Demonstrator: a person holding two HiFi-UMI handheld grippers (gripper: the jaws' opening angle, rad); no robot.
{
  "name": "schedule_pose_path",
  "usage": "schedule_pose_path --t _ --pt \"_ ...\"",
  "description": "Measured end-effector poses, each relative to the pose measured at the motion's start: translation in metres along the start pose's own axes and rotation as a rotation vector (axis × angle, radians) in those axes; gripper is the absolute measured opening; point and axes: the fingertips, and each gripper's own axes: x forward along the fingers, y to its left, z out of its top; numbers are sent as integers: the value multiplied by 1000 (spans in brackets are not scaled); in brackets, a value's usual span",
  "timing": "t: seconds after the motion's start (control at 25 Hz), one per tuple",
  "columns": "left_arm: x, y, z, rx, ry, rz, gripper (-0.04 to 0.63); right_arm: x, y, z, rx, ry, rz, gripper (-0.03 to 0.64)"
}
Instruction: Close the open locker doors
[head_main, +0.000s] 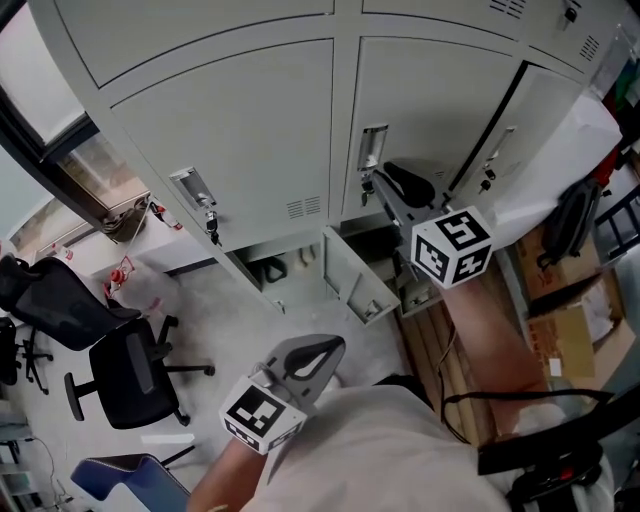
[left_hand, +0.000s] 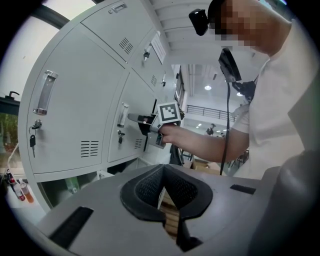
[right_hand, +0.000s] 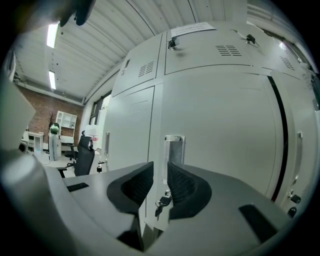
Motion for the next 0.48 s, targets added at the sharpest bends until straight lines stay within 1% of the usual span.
schedule_pose_path --t 0.16,0.28,0.36,0.48 --pt "12 -8 4 10 -14 -3 11 -30 3 -17 1 -5 41 54" --pt "24 -17 2 3 -5 16 11 -57 6 -38 8 5 77 54" --pt "34 -23 1 5 2 31 11 -74 9 -56 19 25 103 54" --pt "49 -37 3 -6 0 69 11 -102 16 -89 57 70 160 71"
